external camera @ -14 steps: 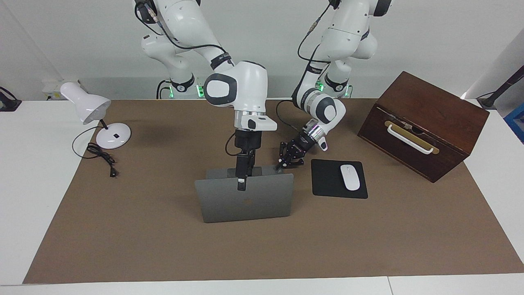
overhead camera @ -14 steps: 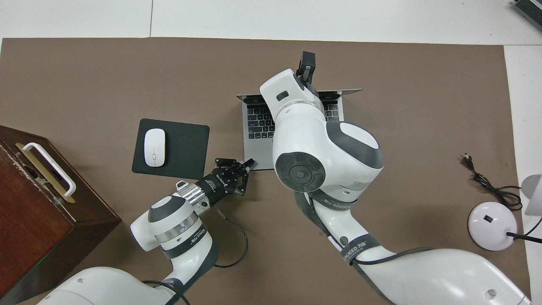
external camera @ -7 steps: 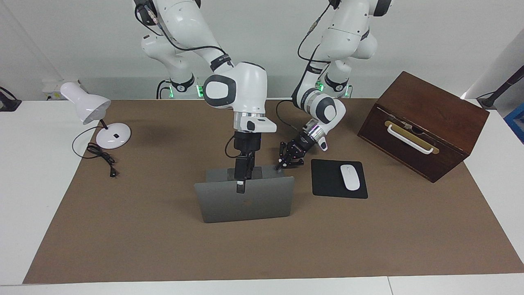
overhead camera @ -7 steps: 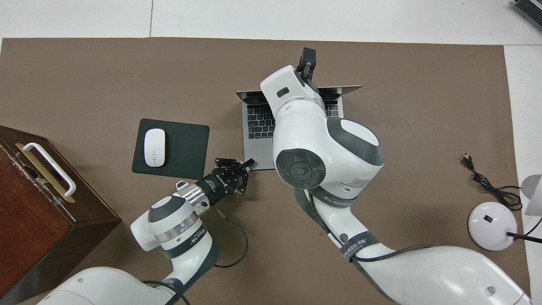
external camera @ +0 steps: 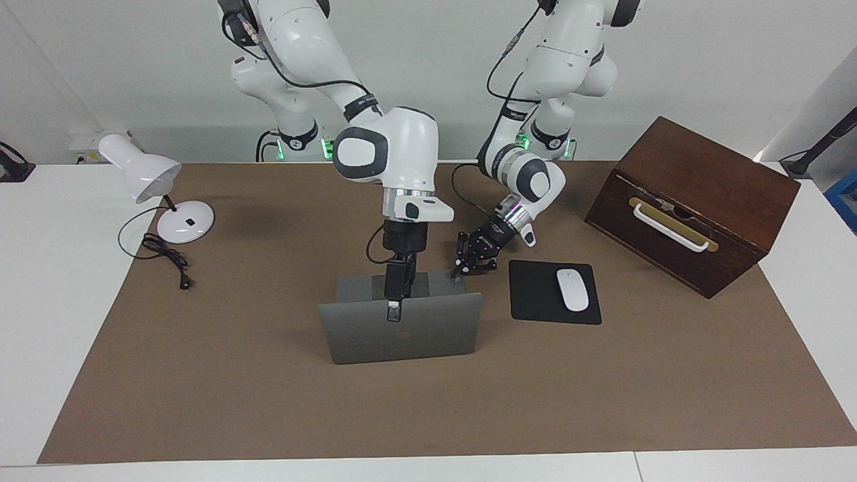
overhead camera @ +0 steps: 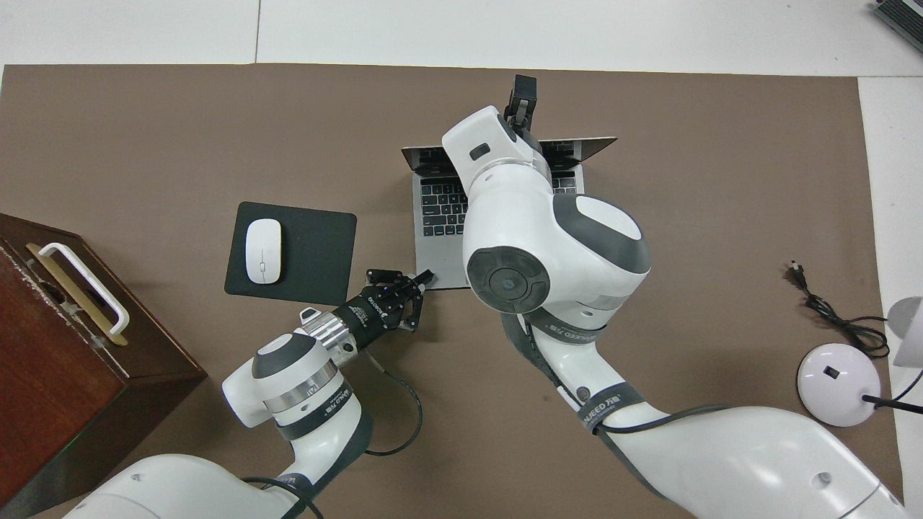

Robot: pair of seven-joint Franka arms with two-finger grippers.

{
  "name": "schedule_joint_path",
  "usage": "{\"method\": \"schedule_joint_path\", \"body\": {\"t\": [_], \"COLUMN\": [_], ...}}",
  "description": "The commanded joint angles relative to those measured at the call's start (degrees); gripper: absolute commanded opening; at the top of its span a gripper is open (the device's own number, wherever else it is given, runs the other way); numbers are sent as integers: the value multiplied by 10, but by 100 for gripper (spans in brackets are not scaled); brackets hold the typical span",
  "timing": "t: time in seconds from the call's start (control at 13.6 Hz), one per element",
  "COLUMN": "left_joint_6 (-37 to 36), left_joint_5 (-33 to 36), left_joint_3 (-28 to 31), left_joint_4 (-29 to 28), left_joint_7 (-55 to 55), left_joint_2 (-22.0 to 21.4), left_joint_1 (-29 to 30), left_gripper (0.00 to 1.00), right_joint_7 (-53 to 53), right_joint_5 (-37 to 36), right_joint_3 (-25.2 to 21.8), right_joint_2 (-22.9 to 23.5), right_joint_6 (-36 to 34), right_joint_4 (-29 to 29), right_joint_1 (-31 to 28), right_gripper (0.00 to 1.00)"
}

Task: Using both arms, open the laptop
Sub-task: 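Push the lid farther back with the right gripper until upright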

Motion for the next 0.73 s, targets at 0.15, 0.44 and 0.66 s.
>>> {"method": "schedule_joint_path", "body": {"t": [0.15,0.44,0.66], "left_joint_6": [4,4,4], "left_joint_5": [-14,-15,-14], "left_joint_3": [5,5,5], "left_joint_4": [8,8,8], "left_joint_7": [18,19,19], "left_joint_2": [27,26,27], "left_joint_1": [1,1,1], "left_gripper": [0,0,0], "right_joint_7": [-6,-5,-5], "right_joint_5": [-22,-36,-49], "right_joint_3": [3,2,3], "right_joint_2": [16,20,23], "right_joint_6": [-1,-2,-1], "right_joint_4": [26,36,40], "right_joint_1": [-13,-13,-13], "right_gripper": [100,100,100]}}
